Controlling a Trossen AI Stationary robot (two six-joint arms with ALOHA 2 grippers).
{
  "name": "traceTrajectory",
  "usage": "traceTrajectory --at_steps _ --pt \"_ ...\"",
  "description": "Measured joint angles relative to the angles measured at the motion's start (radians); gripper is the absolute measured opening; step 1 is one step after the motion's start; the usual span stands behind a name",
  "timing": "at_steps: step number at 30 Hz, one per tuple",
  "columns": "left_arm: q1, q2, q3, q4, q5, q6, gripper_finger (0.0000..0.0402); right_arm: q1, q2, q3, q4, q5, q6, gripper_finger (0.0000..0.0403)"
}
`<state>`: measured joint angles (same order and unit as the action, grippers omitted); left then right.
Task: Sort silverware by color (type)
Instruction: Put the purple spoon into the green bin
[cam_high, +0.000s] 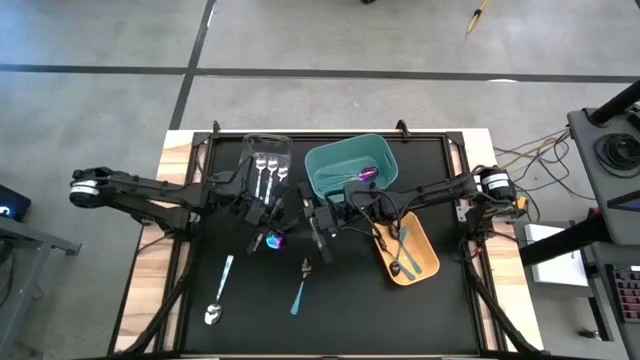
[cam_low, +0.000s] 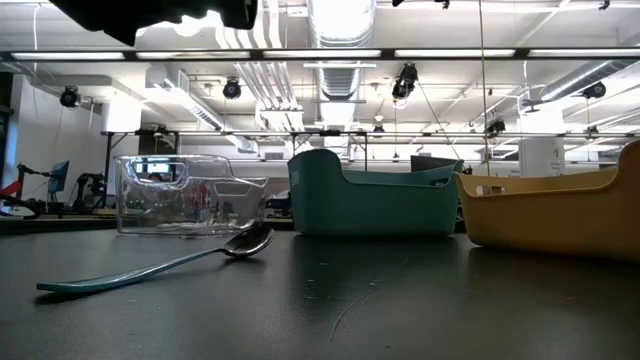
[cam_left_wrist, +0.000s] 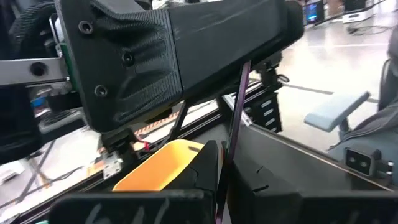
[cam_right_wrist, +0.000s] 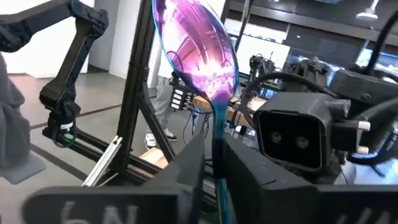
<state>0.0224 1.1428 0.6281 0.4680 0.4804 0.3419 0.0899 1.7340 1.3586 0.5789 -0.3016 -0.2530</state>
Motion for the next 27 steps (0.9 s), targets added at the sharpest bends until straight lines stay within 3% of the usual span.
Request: traceTrajectory --at_steps 8,12,15,21,27 --pt "0.012 -0.087 0.000 -0.179 -0.218 0.044 0.0000 0.001 -0.033 0.000 -0.088 0.192 0.019 0.0119" --pt "0.016 -0.134 0.000 -0.284 -0.365 0.067 0.0000 0.004 -0.073 0.000 -0.176 0.311 0.019 0.0141" --pt "0.022 -0.163 0.000 -0.349 -0.459 0.070 0.0000 0.004 -0.094 0.000 -0.225 0.338 0.019 0.0151" --pt "0.035 -0.192 0.000 -0.416 -0.509 0.074 0.0000 0.003 -0.097 0.000 -0.241 0.369 0.024 0.0151" --pt "0.035 -0.199 0.000 -0.443 -0.510 0.077 0.0000 0.003 -0.097 0.000 -0.250 0.393 0.020 0.0109"
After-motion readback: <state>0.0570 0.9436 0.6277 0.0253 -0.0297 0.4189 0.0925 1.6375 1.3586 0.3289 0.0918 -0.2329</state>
